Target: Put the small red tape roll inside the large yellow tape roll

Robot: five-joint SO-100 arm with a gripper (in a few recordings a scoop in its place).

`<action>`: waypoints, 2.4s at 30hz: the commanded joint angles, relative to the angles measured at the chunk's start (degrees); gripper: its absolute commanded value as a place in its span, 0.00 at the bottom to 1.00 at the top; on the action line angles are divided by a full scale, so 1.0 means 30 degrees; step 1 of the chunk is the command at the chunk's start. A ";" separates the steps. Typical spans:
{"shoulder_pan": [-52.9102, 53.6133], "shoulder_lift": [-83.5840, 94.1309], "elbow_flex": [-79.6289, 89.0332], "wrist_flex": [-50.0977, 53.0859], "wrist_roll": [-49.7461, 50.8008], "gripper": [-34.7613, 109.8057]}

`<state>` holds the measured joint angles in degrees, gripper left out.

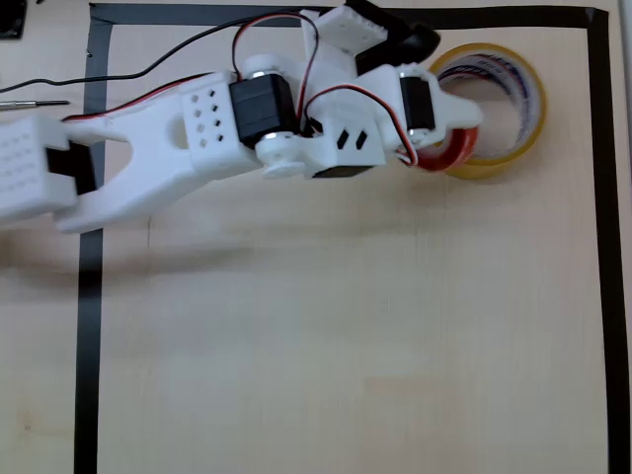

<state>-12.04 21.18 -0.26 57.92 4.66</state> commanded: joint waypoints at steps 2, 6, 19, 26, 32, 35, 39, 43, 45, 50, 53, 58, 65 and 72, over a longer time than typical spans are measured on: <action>-0.0322 0.1201 -0.4512 -0.0146 0.0615 0.24; -0.0439 0.1289 -0.4482 -0.0439 0.0586 0.24; -0.0293 -0.0322 -0.4395 -0.4131 0.0674 0.24; -0.0029 -0.0469 -0.4512 -0.4365 0.1230 0.29; -0.0176 -0.0469 -0.4512 -0.4512 0.1230 0.29; -0.0410 -0.0469 -0.4512 -0.4541 0.1230 0.29; -0.0527 -0.0410 -0.4512 -0.4658 0.1230 0.31; -0.0498 -0.0410 -0.4512 -0.4688 0.1230 0.35; -0.0498 -0.0410 -0.4512 -0.4570 0.1230 0.37; -0.0293 -0.0352 -0.4512 -0.4541 0.1230 0.36; -0.0234 -0.0146 -0.4512 -0.4453 0.1230 0.36; 0.0029 0.0879 -0.4512 -0.2490 0.1230 0.33; 0.1436 0.4600 -0.4512 0.3955 0.1230 0.24; 0.1758 0.7881 -0.4512 1.0254 0.1230 0.24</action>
<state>-6.15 29.27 -6.59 80.60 6.77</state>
